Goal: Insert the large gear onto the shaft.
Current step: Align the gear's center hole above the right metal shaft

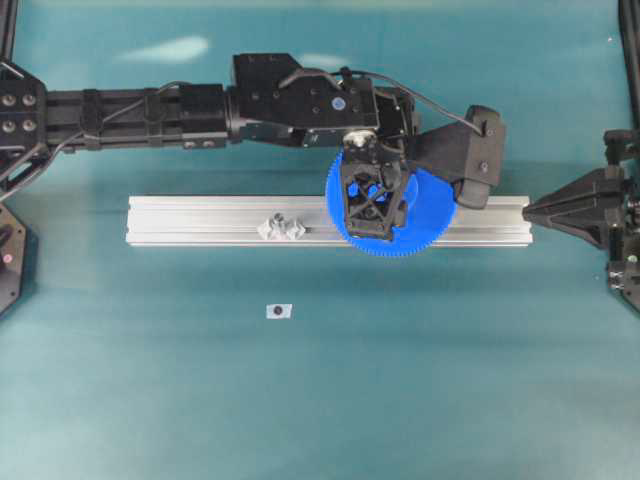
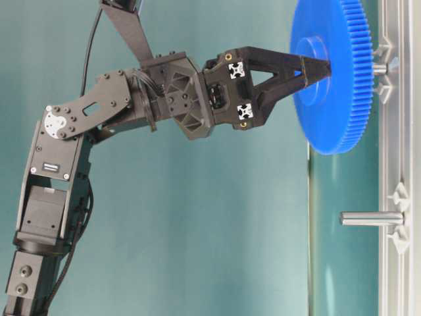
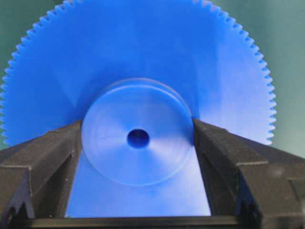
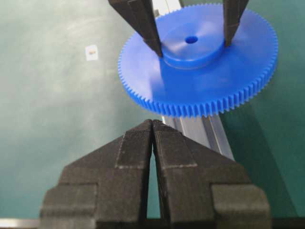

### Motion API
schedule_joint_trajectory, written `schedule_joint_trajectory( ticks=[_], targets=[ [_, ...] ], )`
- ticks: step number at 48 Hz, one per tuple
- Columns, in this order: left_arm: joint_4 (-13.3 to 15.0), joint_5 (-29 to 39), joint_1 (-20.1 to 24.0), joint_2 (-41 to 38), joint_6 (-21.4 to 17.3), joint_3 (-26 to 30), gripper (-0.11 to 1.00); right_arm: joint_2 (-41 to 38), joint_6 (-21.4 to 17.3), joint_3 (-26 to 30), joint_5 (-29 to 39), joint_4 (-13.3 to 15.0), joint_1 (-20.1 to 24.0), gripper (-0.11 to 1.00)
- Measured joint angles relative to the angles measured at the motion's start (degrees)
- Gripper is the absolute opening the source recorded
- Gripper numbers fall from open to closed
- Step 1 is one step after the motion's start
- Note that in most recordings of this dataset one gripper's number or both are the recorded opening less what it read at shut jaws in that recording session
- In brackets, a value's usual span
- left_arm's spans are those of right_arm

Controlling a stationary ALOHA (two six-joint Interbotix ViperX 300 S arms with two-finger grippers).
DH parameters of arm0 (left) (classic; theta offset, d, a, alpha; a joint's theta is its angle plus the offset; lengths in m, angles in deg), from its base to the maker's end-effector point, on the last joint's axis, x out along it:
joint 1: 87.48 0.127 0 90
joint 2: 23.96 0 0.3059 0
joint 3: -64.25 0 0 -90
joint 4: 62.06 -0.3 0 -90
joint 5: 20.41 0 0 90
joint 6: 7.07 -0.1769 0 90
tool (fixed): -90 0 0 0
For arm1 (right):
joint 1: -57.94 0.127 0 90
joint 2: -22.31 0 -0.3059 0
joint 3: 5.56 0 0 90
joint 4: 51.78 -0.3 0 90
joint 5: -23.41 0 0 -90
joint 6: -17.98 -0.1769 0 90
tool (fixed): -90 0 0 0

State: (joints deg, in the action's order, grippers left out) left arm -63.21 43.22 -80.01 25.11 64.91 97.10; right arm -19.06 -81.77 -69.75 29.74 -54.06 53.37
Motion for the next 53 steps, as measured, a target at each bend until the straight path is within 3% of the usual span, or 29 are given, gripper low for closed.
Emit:
schedule_joint_trajectory(
  ticks=[53],
  targets=[
    [0.0,0.4,0.0,-0.4,0.2,1.2,0.77,0.1,0.0,0.0,0.0,0.0,0.0,0.09]
  ],
)
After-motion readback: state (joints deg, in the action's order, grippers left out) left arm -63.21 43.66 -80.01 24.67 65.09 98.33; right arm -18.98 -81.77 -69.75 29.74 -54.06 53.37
